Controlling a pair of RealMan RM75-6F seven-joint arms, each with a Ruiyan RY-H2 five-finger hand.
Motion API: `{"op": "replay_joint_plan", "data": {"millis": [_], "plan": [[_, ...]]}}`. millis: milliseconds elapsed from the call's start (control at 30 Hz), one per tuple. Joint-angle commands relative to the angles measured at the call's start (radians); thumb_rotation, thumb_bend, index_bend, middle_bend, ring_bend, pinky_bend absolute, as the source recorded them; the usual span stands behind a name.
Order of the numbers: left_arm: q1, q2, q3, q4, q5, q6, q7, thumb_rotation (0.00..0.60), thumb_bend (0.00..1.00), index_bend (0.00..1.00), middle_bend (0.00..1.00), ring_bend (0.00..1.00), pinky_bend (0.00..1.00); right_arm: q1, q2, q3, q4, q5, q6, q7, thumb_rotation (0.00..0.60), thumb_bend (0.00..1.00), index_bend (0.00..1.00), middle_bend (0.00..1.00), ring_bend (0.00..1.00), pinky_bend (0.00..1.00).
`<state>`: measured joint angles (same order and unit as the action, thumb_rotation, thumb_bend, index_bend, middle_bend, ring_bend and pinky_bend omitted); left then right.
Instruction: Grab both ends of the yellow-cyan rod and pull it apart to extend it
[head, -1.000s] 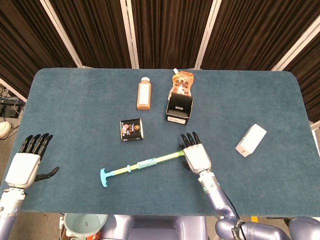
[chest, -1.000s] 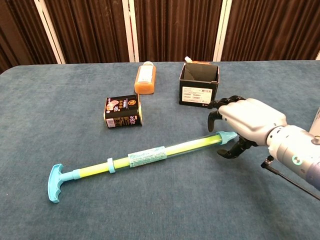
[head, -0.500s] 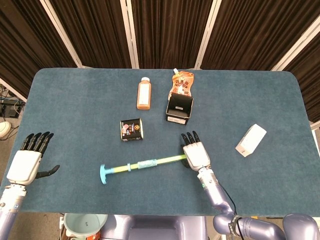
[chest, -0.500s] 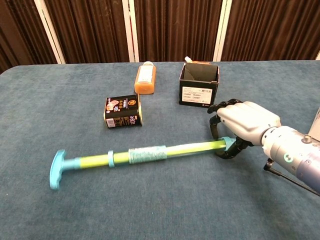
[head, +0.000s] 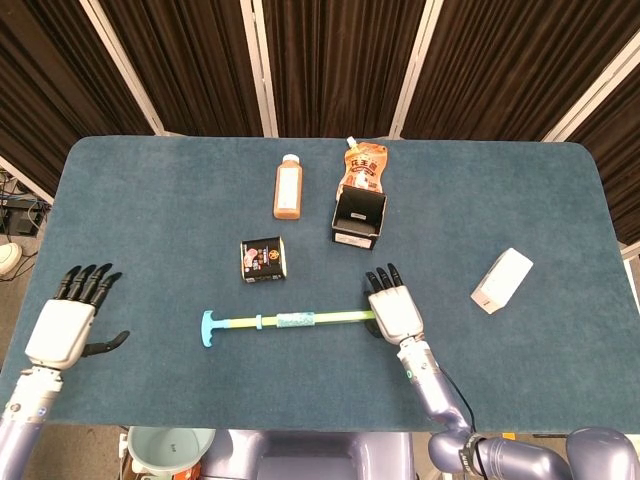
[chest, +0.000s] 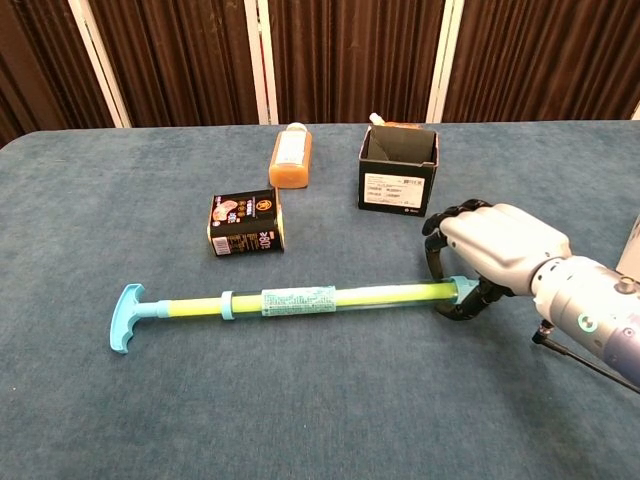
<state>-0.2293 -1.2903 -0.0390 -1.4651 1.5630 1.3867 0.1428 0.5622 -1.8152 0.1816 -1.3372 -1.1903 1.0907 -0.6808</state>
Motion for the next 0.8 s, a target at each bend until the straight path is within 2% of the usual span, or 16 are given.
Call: {"op": "replay_joint_plan", "data": {"millis": [33, 100, 267, 433, 800], "plan": [[-0.021, -0.076, -0.002, 0.080, 0.059, 0.040, -0.038, 0.600, 0.17, 0.30, 0.08, 0.05, 0.15, -0.002, 0.004, -0.002, -0.007, -0.001, 0.008, -0.001, 0.600, 0.35, 0.75, 0.20, 0.14, 0.09], [-0.030, -0.141, -0.005, 0.149, 0.089, 0.068, -0.066, 0.600, 0.17, 0.35, 0.08, 0.05, 0.16, -0.005, 0.011, -0.004, -0.018, -0.002, 0.015, 0.000, 0.600, 0.35, 0.75, 0.20, 0.14, 0.09], [-0.059, -0.229, -0.004, 0.237, 0.111, 0.065, -0.128, 0.600, 0.17, 0.38, 0.08, 0.05, 0.16, -0.008, 0.026, -0.006, -0.040, -0.005, 0.031, 0.000, 0.600, 0.35, 0.75, 0.20, 0.14, 0.09], [-0.093, -0.271, -0.017, 0.261, 0.088, 0.013, -0.153, 0.600, 0.16, 0.39, 0.08, 0.05, 0.16, -0.007, 0.037, -0.005, -0.064, -0.006, 0.041, -0.001, 0.600, 0.34, 0.75, 0.20, 0.14, 0.09], [-0.165, -0.378, -0.055, 0.325, 0.032, -0.083, -0.108, 0.600, 0.15, 0.42, 0.10, 0.05, 0.16, -0.006, 0.057, -0.009, -0.121, 0.000, 0.053, -0.009, 0.600, 0.34, 0.75, 0.20, 0.14, 0.09]]}}
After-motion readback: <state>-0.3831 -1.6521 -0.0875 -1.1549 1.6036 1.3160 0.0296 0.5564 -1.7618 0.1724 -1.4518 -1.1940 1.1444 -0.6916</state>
